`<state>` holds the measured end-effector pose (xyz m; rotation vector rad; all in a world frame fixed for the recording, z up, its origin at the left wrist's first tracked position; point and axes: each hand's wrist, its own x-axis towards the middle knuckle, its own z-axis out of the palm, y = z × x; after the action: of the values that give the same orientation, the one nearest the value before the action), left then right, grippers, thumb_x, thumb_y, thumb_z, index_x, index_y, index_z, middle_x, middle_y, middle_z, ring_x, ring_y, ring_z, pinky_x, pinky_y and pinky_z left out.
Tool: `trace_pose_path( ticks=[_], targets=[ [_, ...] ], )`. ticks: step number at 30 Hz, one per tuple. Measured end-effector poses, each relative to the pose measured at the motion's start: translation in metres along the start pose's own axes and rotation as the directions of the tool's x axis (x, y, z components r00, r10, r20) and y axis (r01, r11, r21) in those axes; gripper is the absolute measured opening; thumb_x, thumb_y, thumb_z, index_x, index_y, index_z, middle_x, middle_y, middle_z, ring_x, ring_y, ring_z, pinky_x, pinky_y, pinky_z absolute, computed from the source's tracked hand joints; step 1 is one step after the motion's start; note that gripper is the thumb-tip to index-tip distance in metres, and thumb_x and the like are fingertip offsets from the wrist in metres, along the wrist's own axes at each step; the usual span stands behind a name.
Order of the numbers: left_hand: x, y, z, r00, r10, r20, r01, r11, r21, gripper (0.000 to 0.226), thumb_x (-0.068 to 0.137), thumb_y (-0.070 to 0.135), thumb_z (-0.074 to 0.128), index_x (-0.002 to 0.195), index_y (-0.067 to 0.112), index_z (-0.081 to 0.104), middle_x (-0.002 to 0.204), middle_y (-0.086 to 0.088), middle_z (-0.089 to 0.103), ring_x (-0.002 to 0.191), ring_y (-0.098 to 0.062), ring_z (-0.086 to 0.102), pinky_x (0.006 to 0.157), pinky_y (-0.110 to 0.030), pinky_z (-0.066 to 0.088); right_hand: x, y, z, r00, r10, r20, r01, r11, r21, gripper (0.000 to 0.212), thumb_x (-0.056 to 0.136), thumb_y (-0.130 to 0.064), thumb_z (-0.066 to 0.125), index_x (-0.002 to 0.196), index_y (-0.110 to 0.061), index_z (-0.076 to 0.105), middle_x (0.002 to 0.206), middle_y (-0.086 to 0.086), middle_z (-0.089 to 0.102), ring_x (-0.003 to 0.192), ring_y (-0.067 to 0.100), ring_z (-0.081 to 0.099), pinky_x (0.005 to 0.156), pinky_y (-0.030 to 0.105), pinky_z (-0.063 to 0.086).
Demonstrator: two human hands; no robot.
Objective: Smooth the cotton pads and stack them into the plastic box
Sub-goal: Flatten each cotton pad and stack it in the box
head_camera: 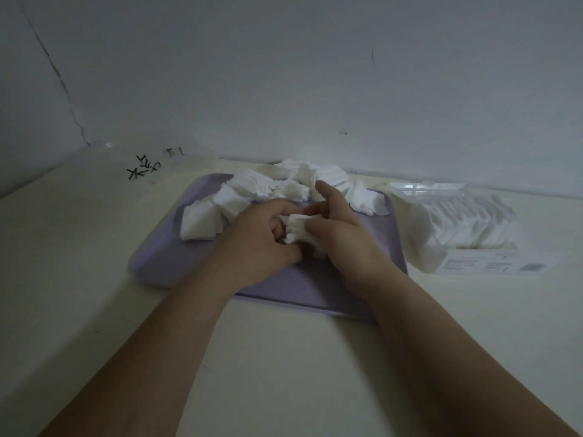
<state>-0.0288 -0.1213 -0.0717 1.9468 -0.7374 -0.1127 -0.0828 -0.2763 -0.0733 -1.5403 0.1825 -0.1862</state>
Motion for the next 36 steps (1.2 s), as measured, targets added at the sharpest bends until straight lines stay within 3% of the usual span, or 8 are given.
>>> trace_pose_path(
  ticks=[4,8,10,15,21,25,31,36],
  targets=[
    [-0.001,0.0,0.001,0.999,-0.033,0.01,0.033,0.998,0.053,0.02,0.078,0.022,0.088,0.089,0.024,0.072,0.062,0.0,0.058,0.054,-0.007,0.046,0.055,-0.025,0.04,-0.002,-0.004,-0.002,0.999,0.046,-0.017,-0.043,0.991,0.123,0.069,0.087,-0.018,0.062,0.152,-0.026,0.043,0.126,-0.002,0.061,0.114,0.015,0.066,0.088,0.029,0.056],
    [0.0,0.004,-0.006,0.987,-0.159,-0.031,0.156,0.984,-0.089,0.012,0.084,0.023,0.086,0.088,0.017,0.076,0.067,-0.003,0.073,0.06,-0.014,0.067,0.058,-0.03,0.058,-0.008,-0.013,-0.011,0.997,0.071,-0.039,-0.053,0.931,0.361,0.046,0.101,-0.004,0.041,0.146,-0.005,0.051,0.129,0.013,0.069,0.118,0.02,0.067,0.102,0.03,0.051],
    [-0.001,0.006,-0.009,0.973,-0.231,-0.006,0.227,0.96,-0.163,0.015,0.088,0.024,0.082,0.095,0.012,0.077,0.057,0.008,0.067,0.046,-0.003,0.056,0.044,-0.016,0.042,-0.008,-0.011,-0.015,0.996,0.086,0.007,-0.081,0.898,0.433,0.054,0.092,0.002,0.041,0.145,-0.001,0.051,0.137,0.021,0.064,0.121,0.029,0.063,0.106,0.033,0.049],
    [-0.002,0.007,-0.008,0.966,-0.256,0.015,0.253,0.94,-0.228,0.012,0.091,0.028,0.079,0.098,0.019,0.078,0.056,0.01,0.061,0.046,-0.005,0.044,0.045,-0.021,0.031,-0.009,0.003,-0.009,1.0,-0.021,0.023,0.02,0.999,0.034,0.063,0.084,-0.006,0.068,0.144,-0.016,0.055,0.134,0.005,0.07,0.126,0.02,0.065,0.113,0.04,0.048],
    [0.0,0.01,-0.012,0.947,-0.321,0.01,0.315,0.921,-0.229,0.01,0.093,0.02,0.075,0.103,0.021,0.076,0.059,0.004,0.064,0.051,-0.01,0.049,0.046,-0.022,0.037,-0.012,0.002,-0.02,0.975,-0.215,-0.057,0.182,0.919,-0.349,0.05,0.093,0.003,0.06,0.13,-0.03,0.068,0.105,-0.003,0.075,0.088,0.012,0.07,0.087,0.028,0.055],
    [0.0,0.008,-0.013,0.953,-0.297,0.063,0.304,0.94,-0.157,0.026,0.086,0.014,0.077,0.109,0.024,0.074,0.063,0.003,0.069,0.053,-0.012,0.054,0.046,-0.02,0.039,-0.015,-0.002,-0.017,0.963,-0.269,-0.037,0.224,0.865,-0.449,0.051,0.089,-0.005,0.058,0.124,-0.041,0.066,0.125,-0.014,0.07,0.11,0.004,0.067,0.1,0.027,0.053],
    [-0.004,0.0,-0.001,0.994,-0.048,0.097,0.039,0.995,0.09,0.02,0.08,0.012,0.084,0.095,0.017,0.071,0.052,0.015,0.056,0.047,0.003,0.045,0.051,-0.016,0.034,-0.018,0.0,-0.019,0.952,-0.283,0.116,0.288,0.697,-0.656,0.05,0.09,-0.002,0.067,0.138,-0.015,0.064,0.127,0.001,0.06,0.111,0.002,0.055,0.096,-0.001,0.033],
    [-0.005,0.008,0.001,0.997,-0.055,0.056,0.045,0.987,0.153,0.026,0.072,0.037,0.062,0.093,0.023,0.07,0.068,0.01,0.061,0.057,-0.002,0.053,0.057,-0.022,0.042,-0.018,0.004,-0.019,0.937,-0.304,0.172,0.328,0.598,-0.731,0.05,0.098,-0.003,0.058,0.147,-0.008,0.055,0.133,0.011,0.06,0.121,0.019,0.054,0.099,0.007,0.029]
  ],
)
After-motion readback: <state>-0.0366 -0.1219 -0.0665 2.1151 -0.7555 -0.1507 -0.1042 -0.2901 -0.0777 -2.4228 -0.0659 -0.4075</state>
